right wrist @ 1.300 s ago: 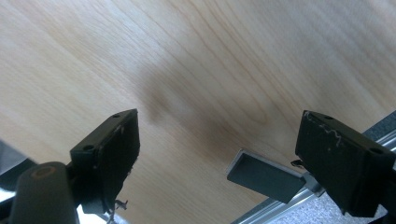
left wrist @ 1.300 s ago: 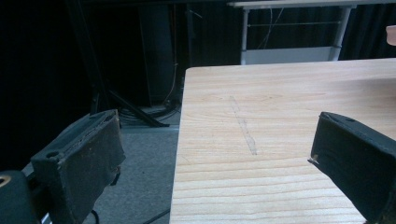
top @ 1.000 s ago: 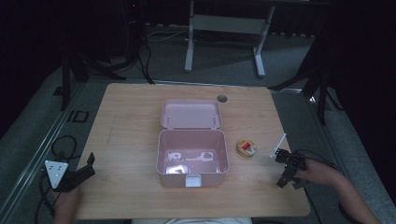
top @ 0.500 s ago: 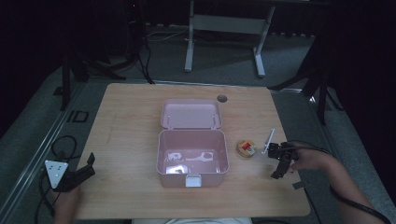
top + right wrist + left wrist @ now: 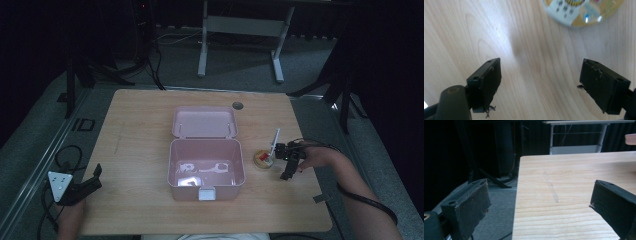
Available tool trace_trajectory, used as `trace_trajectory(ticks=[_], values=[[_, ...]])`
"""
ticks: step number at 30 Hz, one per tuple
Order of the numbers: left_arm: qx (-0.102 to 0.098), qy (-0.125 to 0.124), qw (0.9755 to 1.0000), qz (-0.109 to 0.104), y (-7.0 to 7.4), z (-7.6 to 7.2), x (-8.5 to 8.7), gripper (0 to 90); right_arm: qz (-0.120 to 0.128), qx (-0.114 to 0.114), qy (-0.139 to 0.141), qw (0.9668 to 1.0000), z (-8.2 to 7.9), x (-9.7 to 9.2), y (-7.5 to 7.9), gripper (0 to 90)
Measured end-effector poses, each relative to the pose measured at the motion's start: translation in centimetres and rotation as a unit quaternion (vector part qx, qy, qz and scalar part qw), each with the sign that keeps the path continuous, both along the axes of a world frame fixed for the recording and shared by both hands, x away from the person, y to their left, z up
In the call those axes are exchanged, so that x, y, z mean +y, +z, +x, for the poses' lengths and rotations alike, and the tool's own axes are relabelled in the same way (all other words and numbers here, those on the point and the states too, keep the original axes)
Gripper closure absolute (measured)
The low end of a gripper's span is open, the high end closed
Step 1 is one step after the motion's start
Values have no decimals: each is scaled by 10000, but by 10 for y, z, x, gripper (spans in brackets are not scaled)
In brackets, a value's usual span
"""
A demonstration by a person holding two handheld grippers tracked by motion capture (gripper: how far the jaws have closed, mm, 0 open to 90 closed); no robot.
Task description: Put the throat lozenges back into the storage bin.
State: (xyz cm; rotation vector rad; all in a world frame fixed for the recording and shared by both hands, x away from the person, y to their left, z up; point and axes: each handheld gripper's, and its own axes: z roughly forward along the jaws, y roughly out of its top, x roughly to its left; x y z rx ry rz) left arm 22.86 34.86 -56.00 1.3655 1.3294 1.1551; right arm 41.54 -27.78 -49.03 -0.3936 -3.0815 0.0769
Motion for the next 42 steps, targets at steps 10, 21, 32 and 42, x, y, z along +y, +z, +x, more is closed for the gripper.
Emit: trace_trajectory(ticks=[10,21,32,42], values=[[-2,-13,10000,18,0,0,0,27,-50,-226,264,9994,17,34,-1,137],[10,-39,10000,12,0,0,0,28,-128,-348,488,9981,34,55,-11,149],[10,-51,10000,11,0,0,0,27,-275,-217,566,9978,40,67,-21,158],[26,-50,10000,10,0,0,0,27,-325,-301,684,9967,39,67,-21,198]])
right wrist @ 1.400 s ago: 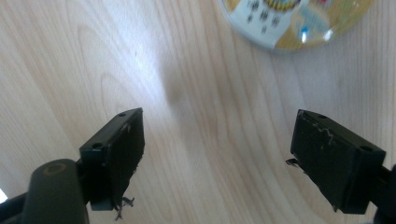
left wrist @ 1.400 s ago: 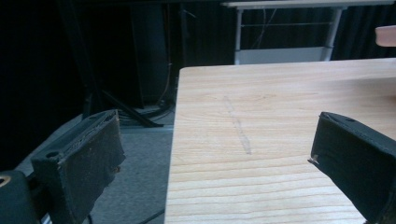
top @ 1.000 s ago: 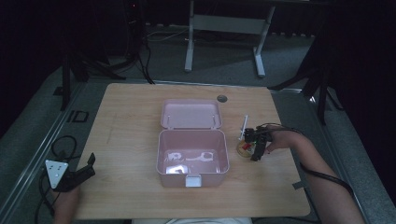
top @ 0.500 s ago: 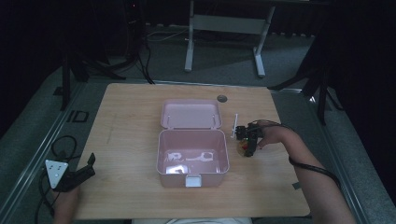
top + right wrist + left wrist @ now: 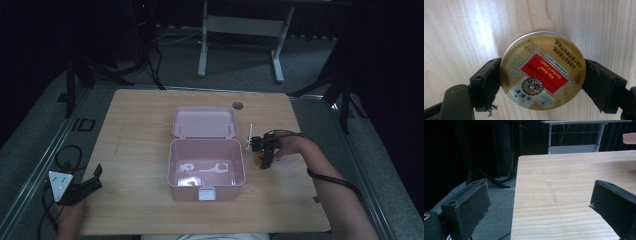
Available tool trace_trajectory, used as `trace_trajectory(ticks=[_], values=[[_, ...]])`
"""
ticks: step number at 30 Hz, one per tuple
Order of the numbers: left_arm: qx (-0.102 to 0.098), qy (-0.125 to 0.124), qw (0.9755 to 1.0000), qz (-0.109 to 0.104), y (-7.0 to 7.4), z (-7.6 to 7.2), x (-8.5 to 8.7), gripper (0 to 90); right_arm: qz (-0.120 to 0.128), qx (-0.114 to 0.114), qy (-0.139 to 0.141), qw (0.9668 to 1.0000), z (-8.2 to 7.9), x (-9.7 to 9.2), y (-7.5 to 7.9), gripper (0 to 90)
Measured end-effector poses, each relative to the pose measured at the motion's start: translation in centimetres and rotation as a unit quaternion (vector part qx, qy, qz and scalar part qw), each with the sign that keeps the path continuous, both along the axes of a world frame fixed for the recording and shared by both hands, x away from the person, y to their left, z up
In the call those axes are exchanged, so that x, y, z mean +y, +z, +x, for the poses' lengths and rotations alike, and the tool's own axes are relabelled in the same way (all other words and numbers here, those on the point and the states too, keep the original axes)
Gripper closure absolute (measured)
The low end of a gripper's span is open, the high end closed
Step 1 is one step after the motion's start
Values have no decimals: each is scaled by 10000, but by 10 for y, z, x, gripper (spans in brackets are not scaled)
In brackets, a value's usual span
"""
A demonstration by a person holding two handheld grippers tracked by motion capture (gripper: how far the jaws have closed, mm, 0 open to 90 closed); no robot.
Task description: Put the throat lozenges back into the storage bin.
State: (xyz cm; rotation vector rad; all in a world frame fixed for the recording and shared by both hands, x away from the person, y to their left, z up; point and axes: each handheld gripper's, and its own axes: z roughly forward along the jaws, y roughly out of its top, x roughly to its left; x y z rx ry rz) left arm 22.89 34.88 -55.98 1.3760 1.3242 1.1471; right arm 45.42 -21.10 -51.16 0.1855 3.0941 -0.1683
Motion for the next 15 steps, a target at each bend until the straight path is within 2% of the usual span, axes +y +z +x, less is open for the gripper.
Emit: trace_trajectory(ticks=[3,9,12,15], values=[[-3,4,10000,-18,0,0,0,28,68,114,88,9999,-2,-2,7,199],[-4,9,10000,7,0,0,0,28,-26,246,246,9994,-10,-5,20,199],[5,5,10000,2,0,0,0,28,-28,313,397,9987,-18,-5,27,199],[-1,10,10000,2,0,0,0,28,-130,361,551,9977,-27,-5,32,199]])
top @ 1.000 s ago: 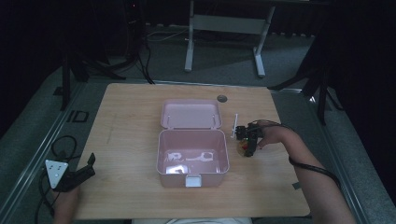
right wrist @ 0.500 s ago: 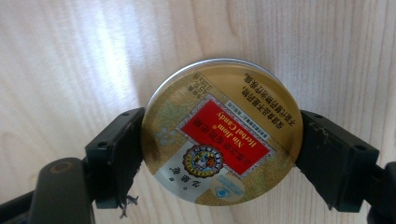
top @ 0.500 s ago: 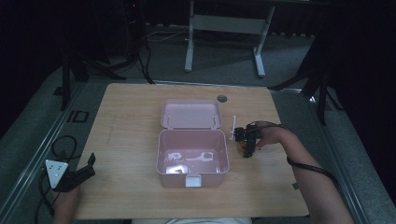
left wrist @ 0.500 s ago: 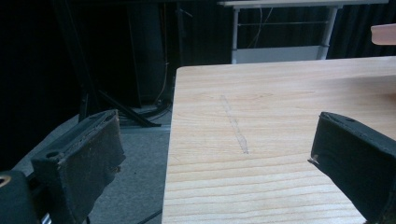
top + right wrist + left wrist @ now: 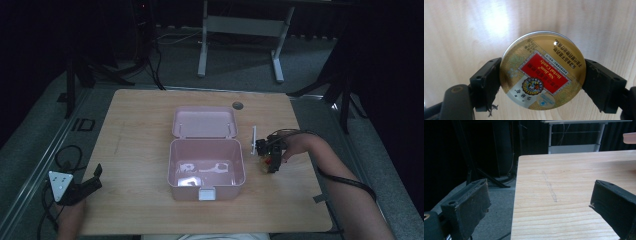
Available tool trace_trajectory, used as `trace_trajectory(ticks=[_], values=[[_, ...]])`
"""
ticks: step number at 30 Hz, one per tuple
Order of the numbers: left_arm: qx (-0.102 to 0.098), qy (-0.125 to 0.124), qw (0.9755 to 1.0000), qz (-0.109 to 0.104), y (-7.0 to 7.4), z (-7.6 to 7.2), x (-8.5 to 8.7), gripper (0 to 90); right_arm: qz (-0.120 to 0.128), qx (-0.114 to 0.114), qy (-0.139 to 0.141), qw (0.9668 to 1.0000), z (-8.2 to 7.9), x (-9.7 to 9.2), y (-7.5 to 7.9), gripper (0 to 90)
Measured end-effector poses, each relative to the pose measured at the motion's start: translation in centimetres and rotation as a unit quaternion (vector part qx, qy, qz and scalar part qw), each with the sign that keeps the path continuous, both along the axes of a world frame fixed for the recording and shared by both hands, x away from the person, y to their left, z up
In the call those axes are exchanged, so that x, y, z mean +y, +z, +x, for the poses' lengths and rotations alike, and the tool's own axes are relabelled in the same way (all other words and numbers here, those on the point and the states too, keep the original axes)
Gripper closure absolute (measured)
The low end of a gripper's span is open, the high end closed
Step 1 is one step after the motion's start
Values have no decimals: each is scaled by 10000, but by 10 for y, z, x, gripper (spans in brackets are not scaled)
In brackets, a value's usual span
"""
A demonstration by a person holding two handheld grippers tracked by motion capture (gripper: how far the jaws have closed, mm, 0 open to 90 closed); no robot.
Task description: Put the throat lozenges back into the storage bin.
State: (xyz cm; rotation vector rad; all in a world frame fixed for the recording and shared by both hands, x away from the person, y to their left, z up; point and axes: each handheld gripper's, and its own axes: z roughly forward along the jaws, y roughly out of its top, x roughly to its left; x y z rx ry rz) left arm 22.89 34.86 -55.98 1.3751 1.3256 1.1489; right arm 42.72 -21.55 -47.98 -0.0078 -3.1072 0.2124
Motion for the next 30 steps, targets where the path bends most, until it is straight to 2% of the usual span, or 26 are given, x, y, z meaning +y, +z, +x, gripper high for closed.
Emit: trace_trajectory(ticks=[3,8,14,22,25,30], values=[[3,0,10000,3,0,0,0,28,-39,41,91,9999,-6,1,4,199],[7,5,10000,-4,0,0,0,28,-43,-25,544,9985,-24,5,16,199],[10,4,10000,9,0,0,0,27,19,-81,787,9969,-37,9,29,199],[8,12,10000,9,0,0,0,28,-75,-52,739,9972,-43,16,48,200],[6,14,10000,10,0,0,0,28,-100,-82,626,9980,-45,21,59,200],[9,7,10000,17,0,0,0,28,-134,-193,644,9976,-49,32,76,200]])
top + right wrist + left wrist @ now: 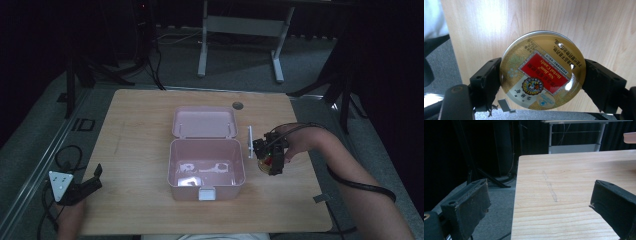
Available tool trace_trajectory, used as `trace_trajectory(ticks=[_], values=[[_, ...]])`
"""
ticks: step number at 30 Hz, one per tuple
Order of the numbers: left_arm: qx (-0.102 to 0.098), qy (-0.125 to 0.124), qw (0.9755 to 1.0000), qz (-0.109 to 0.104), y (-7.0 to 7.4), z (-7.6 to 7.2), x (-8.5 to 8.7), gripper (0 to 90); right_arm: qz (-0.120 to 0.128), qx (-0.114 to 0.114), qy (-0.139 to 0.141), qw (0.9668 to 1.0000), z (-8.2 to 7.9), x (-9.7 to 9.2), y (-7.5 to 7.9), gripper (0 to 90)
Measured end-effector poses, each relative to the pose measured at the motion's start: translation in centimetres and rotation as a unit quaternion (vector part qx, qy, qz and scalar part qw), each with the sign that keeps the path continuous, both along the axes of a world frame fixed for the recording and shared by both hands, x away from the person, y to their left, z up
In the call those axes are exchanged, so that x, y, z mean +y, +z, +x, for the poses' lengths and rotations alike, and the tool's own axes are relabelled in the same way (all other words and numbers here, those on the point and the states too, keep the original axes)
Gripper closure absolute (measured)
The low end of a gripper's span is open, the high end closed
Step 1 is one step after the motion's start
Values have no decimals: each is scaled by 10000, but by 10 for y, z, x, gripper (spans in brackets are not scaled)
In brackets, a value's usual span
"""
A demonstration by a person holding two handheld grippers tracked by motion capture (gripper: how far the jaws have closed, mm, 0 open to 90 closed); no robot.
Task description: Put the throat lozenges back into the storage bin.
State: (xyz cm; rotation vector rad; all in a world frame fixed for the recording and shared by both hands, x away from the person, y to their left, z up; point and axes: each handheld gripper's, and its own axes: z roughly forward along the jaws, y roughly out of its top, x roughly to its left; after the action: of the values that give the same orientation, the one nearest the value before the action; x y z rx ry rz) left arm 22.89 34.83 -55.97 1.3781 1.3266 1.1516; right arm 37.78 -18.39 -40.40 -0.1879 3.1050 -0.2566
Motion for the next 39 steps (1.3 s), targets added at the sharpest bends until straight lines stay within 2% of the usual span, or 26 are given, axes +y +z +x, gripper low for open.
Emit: trace_trajectory(ticks=[6,9,15,22,31,39], values=[[-12,-2,10000,1,0,0,0,28,35,11,-72,10000,-5,14,18,200],[-5,-1,10000,9,0,0,0,28,65,21,-213,9997,-7,21,24,200],[-2,-2,10000,3,0,0,0,28,80,-17,-284,9996,-10,37,35,200],[-6,-1,10000,8,0,0,0,28,233,-4,-169,9996,-16,59,44,200],[-4,-22,10000,-4,0,0,0,28,307,98,49,9995,-23,89,44,200],[-4,-28,10000,-2,0,0,0,28,328,148,189,9992,-25,107,31,200]])
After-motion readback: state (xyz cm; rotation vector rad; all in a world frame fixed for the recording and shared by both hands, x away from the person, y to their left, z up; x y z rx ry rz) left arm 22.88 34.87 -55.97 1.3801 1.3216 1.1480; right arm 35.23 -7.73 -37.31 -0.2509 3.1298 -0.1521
